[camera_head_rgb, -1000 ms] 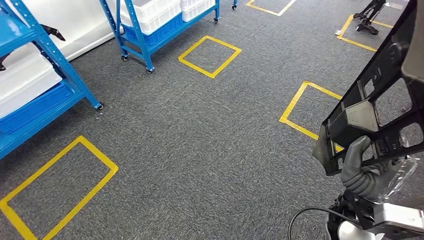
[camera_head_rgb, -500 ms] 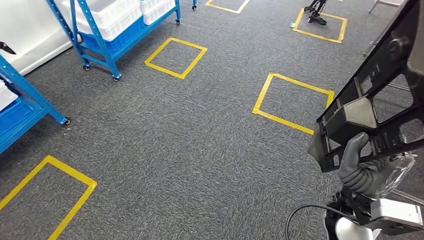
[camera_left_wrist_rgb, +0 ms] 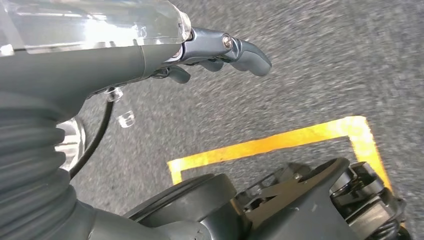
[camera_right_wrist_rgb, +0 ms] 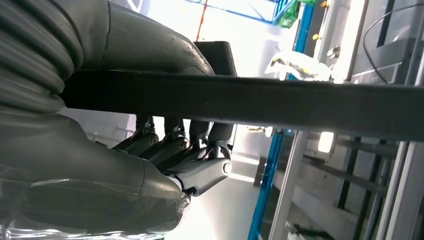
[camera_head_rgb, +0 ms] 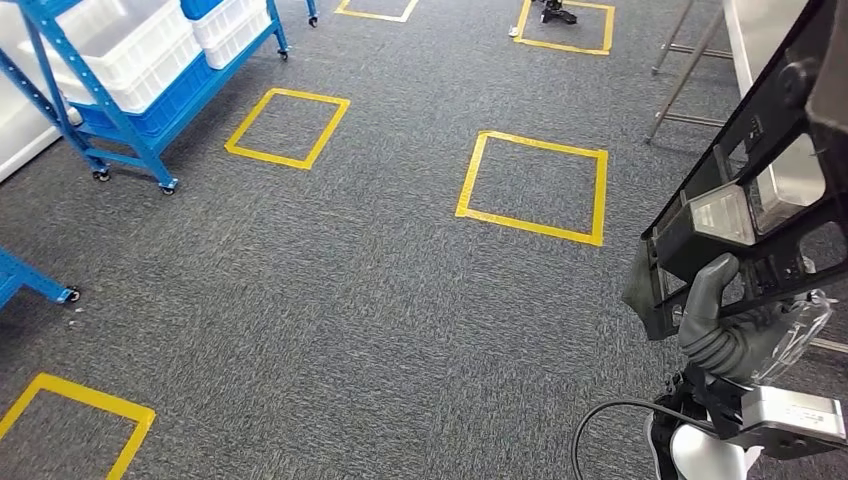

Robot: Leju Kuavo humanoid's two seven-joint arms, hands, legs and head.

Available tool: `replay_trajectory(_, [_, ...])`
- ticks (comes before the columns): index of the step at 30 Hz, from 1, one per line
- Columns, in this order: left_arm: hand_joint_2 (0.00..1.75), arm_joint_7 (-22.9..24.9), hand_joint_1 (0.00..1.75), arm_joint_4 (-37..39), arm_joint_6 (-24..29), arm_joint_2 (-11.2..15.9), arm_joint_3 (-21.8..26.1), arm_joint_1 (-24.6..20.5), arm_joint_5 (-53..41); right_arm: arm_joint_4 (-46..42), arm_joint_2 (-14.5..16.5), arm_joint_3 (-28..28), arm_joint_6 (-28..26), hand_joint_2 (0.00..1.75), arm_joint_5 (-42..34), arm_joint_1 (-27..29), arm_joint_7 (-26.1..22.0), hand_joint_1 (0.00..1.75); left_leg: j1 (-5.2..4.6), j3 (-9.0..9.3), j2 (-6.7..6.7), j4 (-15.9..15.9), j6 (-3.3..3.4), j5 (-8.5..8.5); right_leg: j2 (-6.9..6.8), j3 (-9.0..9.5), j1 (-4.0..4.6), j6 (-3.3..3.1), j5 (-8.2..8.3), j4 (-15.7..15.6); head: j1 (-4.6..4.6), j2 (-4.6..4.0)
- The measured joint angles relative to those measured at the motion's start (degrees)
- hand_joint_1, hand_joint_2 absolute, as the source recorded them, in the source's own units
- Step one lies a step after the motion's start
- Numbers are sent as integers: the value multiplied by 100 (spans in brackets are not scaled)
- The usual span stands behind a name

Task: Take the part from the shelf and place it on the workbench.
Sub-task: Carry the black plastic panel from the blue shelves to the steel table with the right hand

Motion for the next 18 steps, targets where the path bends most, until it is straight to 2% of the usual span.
replay_trajectory(1, [175, -3, 0, 0, -5, 0, -1, -5, 0, 1, 0, 0, 0, 175, 1, -1, 0, 175, 0, 48, -19, -152, 16, 172, 81, 5, 2, 1, -1, 7, -1, 0])
replay_trajectory(2, [175, -3, 0, 0, -9, 2, -1, 2, -1, 2, 0, 0, 0, 175, 2, -2, 0, 175, 0, 173, -85, -498, 40, 427, 167, 13, 1, 2, -2, 14, -2, 0])
replay_trajectory(4, [175, -7, 0, 0, -15, 3, -2, 21, -3, 3, 0, 0, -2, 175, 4, -8, 1, 175, 6, 434, -361, -1214, 90, 813, 321, 6, -2, 25, 3, 33, 6, 0])
replay_trajectory(5, [175, -9, 0, 0, -18, 0, -2, 28, -3, 4, 0, -1, -6, 175, 6, -13, 1, 175, 5, 506, -469, -1432, 106, 886, 384, -16, -9, 51, 15, 44, 8, 0])
replay_trajectory(6, [175, -13, 0, 0, -23, -4, -2, 26, -5, 4, 0, -1, -12, 175, 8, -15, 1, 175, 1, 530, -517, -1515, 118, 879, 444, -42, -19, 88, 34, 43, 11, 0])
replay_trajectory(8, [175, -10, 0, 0, -30, -9, -11, 21, -22, 3, -3, -2, -39, 175, 11, -11, -1, 175, 4, 555, -412, -1598, 162, 896, 544, -84, -36, 170, 77, 20, 11, 0])
replay_trajectory(9, [175, -4, 0, 0, -32, -10, -20, 21, -33, -1, -7, -2, -57, 175, 16, -8, -3, 175, 13, 576, -344, -1644, 196, 928, 486, -105, -29, 200, 59, 40, 20, 0])
replay_trajectory(11, [175, 11, 0, 0, -32, -13, -39, 39, -46, -8, -14, -2, -90, 175, 25, -19, -9, 175, 33, 609, -193, -1727, 263, 991, 185, -264, -10, 245, -156, 364, 50, 0])
replay_trajectory(12, [175, 19, 0, 0, -32, -12, -46, 50, -47, -9, -15, -2, -97, 175, 28, -20, -11, 175, 20, 608, -119, -1739, 278, 1001, 13, -421, -11, 267, -337, 699, 63, 0])
replay_trajectory(13, [175, 24, 0, 0, -32, -11, -51, 61, -47, -9, -15, -2, -100, 175, 29, -21, -11, 175, 11, 601, -40, -1738, 288, 1003, -80, -603, -24, 292, -509, 1080, 72, 0])
replay_trajectory(14, [175, 28, 0, 0, -32, -10, -54, 69, -47, -9, -15, -2, -102, 175, 30, -16, -11, 175, 4, 595, 38, -1736, 287, 998, -122, -750, -40, 314, -612, 1388, 74, 0])
replay_trajectory(15, [175, 34, 0, 0, -31, -9, -56, 76, -48, -9, -15, -2, -102, 175, 31, -11, -11, 175, 0, 595, 118, -1735, 284, 991, -145, -816, -56, 333, -617, 1530, 75, 0])
replay_trajectory(16, [175, 39, 0, 0, -30, -7, -57, 81, -48, -9, -15, -2, -105, 175, 35, -10, -12, 175, -1, 602, 192, -1734, 274, 980, -170, -764, -68, 347, -515, 1447, 75, 0])
replay_trajectory(17, [175, 46, 0, 0, -28, -6, -60, 85, -49, -10, -15, -2, -112, 175, 43, -9, -15, 175, 0, 618, 259, -1732, 259, 963, -220, -600, -77, 355, -337, 1153, 75, -1])
replay_trajectory(18, [175, 54, 0, 0, -24, -5, -61, 88, -51, -12, -15, -2, -125, 175, 56, -9, -21, 175, -2, 641, 320, -1728, 236, 940, -351, -379, -77, 354, -169, 743, 76, -1])
